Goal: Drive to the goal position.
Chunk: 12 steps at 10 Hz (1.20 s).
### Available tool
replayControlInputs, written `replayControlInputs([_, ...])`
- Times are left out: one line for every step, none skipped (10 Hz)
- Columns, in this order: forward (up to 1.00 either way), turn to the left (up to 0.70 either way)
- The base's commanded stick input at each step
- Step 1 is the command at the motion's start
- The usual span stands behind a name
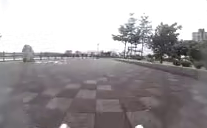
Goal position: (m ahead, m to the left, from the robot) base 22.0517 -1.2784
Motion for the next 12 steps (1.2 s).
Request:
replayControlInputs([0.85, 0.01])
replayControlInputs([0.85, 0.01])
replayControlInputs([0.85, 0.01])
replayControlInputs([0.85, 0.01])
replayControlInputs([0.85, 0.01])
replayControlInputs([0.85, 0.01])
replayControlInputs([0.85, 0.01])
replayControlInputs([0.85, 0.01])
replayControlInputs([0.85, 0.01])
replayControlInputs([0.85, 0.01])
replayControlInputs([0.85, 0.01])
replayControlInputs([0.85, 0.01])
